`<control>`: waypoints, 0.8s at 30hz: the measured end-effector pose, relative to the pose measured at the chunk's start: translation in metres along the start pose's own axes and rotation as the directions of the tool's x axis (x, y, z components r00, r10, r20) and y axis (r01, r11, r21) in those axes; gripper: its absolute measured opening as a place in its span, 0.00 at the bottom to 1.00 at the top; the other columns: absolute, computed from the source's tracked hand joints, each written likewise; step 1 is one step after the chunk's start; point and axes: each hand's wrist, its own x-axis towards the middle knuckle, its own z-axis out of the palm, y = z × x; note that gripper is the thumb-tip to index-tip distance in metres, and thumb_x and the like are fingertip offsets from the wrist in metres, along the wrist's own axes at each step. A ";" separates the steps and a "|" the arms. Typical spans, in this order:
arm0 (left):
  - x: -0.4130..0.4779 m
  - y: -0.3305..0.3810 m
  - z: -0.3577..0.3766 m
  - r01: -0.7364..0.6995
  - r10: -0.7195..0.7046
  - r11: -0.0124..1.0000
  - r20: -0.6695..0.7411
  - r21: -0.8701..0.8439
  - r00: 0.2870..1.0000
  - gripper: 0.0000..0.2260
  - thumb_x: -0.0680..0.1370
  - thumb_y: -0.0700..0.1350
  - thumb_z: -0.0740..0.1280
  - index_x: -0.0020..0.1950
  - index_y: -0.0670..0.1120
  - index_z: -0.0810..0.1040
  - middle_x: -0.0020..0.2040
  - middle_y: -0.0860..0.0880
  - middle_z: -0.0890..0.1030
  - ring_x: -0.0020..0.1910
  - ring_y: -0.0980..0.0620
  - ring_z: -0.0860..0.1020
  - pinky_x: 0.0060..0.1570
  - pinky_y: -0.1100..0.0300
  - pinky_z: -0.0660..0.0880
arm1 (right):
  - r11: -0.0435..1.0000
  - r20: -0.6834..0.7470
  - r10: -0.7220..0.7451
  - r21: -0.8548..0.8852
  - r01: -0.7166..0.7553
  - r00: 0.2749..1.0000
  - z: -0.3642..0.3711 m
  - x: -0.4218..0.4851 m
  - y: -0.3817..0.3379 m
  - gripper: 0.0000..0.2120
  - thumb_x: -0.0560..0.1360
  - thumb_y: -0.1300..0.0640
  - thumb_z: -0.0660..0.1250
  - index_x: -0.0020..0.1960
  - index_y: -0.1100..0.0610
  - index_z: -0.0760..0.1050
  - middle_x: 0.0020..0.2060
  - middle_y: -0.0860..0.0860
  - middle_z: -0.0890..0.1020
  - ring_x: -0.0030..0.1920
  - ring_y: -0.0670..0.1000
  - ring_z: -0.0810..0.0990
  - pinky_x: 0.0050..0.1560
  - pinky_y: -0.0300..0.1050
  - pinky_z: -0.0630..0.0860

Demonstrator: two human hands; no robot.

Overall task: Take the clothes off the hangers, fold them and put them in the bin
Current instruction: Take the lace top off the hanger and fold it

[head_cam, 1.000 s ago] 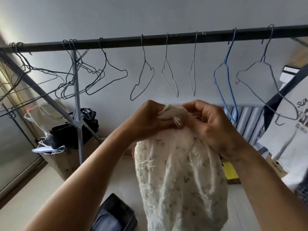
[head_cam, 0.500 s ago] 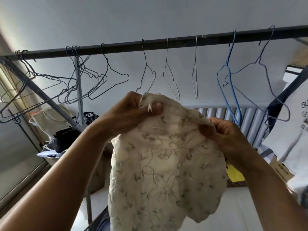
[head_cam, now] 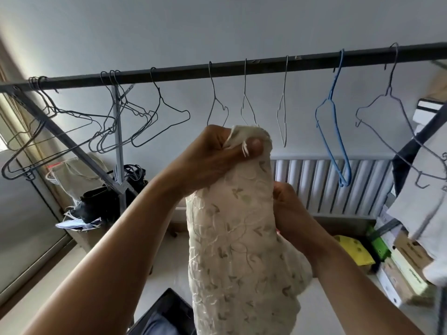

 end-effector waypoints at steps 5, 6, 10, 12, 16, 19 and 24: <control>0.006 -0.001 0.000 0.013 -0.011 0.999 -0.061 0.042 0.998 0.19 0.77 0.48 0.68 0.33 0.35 0.78 0.27 0.46 0.72 0.27 0.52 0.69 0.26 0.63 0.64 | 0.884 0.300 0.159 0.380 -0.271 0.940 -0.002 -0.011 0.016 0.24 0.62 0.26 0.68 0.49 0.40 0.83 0.52 0.46 0.85 0.56 0.49 0.83 0.58 0.46 0.78; 0.006 -0.001 0.001 0.024 -0.022 0.999 -0.059 0.042 0.998 0.16 0.78 0.45 0.68 0.29 0.43 0.79 0.26 0.51 0.72 0.25 0.55 0.69 0.25 0.66 0.63 | 0.897 0.341 0.144 0.350 -0.268 0.929 -0.002 -0.014 0.017 0.24 0.62 0.28 0.70 0.49 0.43 0.84 0.50 0.45 0.86 0.54 0.47 0.83 0.54 0.42 0.79; 0.009 -0.004 -0.005 0.036 -0.033 0.996 -0.039 0.076 0.999 0.18 0.78 0.42 0.69 0.28 0.49 0.75 0.26 0.53 0.71 0.26 0.57 0.68 0.26 0.67 0.63 | 0.984 0.233 0.091 0.126 -0.123 0.968 0.007 -0.022 0.011 0.13 0.65 0.46 0.72 0.46 0.51 0.80 0.38 0.44 0.86 0.41 0.45 0.85 0.40 0.35 0.79; 0.011 -0.006 -0.006 0.056 -0.046 0.989 -0.078 0.135 0.996 0.15 0.77 0.45 0.71 0.31 0.43 0.78 0.29 0.48 0.73 0.29 0.54 0.70 0.28 0.61 0.67 | 0.985 0.167 0.054 0.154 -0.080 0.984 0.009 -0.025 0.012 0.11 0.67 0.50 0.70 0.46 0.54 0.81 0.41 0.51 0.86 0.43 0.51 0.86 0.42 0.41 0.81; 0.006 -0.009 -0.012 0.136 -0.103 0.987 -0.307 0.090 0.946 0.13 0.73 0.52 0.74 0.53 0.47 0.81 0.39 0.41 0.83 0.37 0.52 0.78 0.38 0.55 0.75 | 0.975 0.074 0.045 0.214 -0.060 0.996 0.008 -0.031 0.008 0.10 0.69 0.53 0.70 0.48 0.56 0.83 0.43 0.56 0.86 0.45 0.57 0.86 0.49 0.55 0.82; -0.025 -0.028 -0.011 0.249 -0.319 0.940 -0.335 -0.234 0.887 0.29 0.72 0.64 0.63 0.70 0.52 0.70 0.54 0.52 0.83 0.52 0.56 0.82 0.47 0.62 0.80 | 0.973 0.027 0.070 0.219 -0.075 0.997 0.004 -0.031 0.003 0.14 0.67 0.52 0.70 0.50 0.57 0.83 0.44 0.54 0.87 0.45 0.56 0.86 0.51 0.57 0.82; -0.087 -0.072 0.035 0.482 -0.551 0.516 0.156 -0.709 0.820 0.50 0.60 0.79 0.60 0.70 0.45 0.74 0.62 0.41 0.81 0.60 0.42 0.80 0.56 0.47 0.79 | 0.934 0.016 0.109 0.340 -0.108 0.994 -0.002 -0.031 0.001 0.14 0.69 0.58 0.69 0.53 0.61 0.82 0.48 0.58 0.86 0.50 0.58 0.85 0.55 0.57 0.80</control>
